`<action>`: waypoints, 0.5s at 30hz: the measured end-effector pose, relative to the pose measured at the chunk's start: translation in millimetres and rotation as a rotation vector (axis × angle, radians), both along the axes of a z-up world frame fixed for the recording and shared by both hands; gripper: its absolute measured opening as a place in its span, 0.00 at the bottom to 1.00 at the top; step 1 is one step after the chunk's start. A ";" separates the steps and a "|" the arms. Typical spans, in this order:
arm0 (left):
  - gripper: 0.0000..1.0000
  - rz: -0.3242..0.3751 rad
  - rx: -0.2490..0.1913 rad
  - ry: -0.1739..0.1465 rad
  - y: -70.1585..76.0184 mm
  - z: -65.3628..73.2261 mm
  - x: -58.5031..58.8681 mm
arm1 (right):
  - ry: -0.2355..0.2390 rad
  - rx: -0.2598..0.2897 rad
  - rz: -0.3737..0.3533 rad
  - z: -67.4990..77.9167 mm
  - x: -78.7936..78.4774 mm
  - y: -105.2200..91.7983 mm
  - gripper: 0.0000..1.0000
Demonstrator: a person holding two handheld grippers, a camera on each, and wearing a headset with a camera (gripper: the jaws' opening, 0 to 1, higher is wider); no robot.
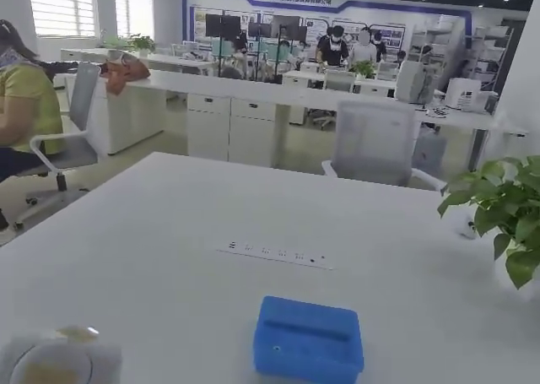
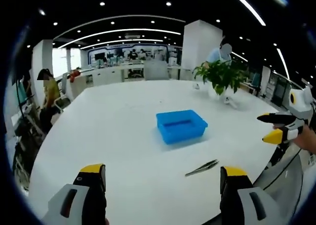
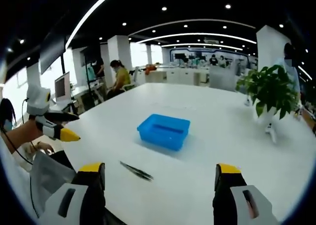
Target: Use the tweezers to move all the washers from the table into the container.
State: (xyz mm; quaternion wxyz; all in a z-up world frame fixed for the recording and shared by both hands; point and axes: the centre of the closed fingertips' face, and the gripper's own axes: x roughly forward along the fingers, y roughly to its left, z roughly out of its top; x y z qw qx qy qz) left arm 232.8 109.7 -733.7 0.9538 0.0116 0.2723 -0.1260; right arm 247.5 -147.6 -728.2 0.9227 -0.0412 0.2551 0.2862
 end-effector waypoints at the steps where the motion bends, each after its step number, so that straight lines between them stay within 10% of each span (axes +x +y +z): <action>1: 0.99 0.006 -0.003 -0.006 1.2 2.3 -1.7 | -0.003 -0.003 -0.006 0.2 0.9 -2.4 0.93; 15: 0.99 0.049 0.076 -0.007 13.0 0.0 -4.6 | 0.047 -0.012 -0.041 -19.5 -0.5 -19.2 0.99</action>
